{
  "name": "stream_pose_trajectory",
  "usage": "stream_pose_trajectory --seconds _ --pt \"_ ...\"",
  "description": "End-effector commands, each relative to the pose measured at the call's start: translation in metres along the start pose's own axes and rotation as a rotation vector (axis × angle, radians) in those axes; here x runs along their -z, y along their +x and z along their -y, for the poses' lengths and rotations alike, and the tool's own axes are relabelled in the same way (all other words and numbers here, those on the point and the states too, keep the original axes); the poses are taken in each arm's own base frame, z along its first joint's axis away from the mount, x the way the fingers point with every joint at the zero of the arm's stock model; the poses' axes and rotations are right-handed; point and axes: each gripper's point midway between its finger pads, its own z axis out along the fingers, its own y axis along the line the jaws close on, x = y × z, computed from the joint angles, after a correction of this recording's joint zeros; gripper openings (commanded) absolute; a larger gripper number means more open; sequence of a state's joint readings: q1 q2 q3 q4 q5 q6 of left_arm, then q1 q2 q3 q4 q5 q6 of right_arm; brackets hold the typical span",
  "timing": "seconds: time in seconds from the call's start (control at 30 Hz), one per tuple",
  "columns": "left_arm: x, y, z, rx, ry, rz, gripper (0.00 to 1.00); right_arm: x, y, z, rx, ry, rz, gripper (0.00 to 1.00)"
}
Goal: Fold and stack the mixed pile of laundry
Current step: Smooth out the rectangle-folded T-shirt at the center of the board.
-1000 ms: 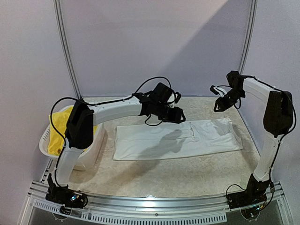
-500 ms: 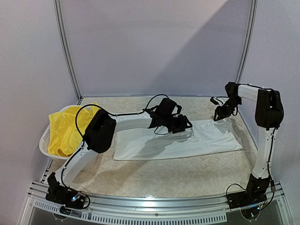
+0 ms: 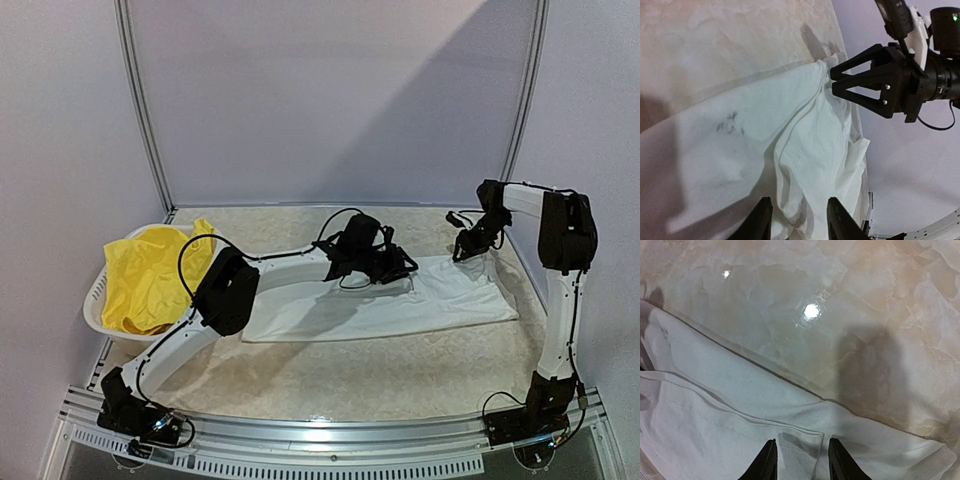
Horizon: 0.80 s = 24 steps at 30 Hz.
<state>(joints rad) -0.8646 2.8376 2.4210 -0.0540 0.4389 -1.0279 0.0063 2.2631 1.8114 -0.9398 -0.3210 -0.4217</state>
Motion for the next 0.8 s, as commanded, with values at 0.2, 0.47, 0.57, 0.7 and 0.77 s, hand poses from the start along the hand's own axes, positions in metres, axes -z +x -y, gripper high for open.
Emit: stream_pose_trajectory --seconds 0.2,0.47,0.57,0.7,0.77 --pt "-0.007 0.005 0.001 -0.002 0.033 -0.008 0.21 -0.013 0.003 -0.003 -0.020 -0.042 -0.023 0.26" --pt "-0.008 0.005 -0.002 0.008 0.031 -0.007 0.14 -0.019 0.005 -0.002 -0.020 -0.046 -0.035 0.20" --pt "-0.008 0.001 0.003 -0.001 0.056 0.009 0.08 -0.016 0.003 -0.003 -0.016 -0.050 -0.024 0.10" --pt "-0.009 0.001 0.002 0.005 0.057 0.012 0.00 -0.006 -0.005 -0.006 -0.005 -0.049 0.008 0.01" --pt "-0.008 0.001 0.003 0.002 0.054 0.013 0.00 0.002 -0.008 -0.008 -0.001 -0.048 0.025 0.00"
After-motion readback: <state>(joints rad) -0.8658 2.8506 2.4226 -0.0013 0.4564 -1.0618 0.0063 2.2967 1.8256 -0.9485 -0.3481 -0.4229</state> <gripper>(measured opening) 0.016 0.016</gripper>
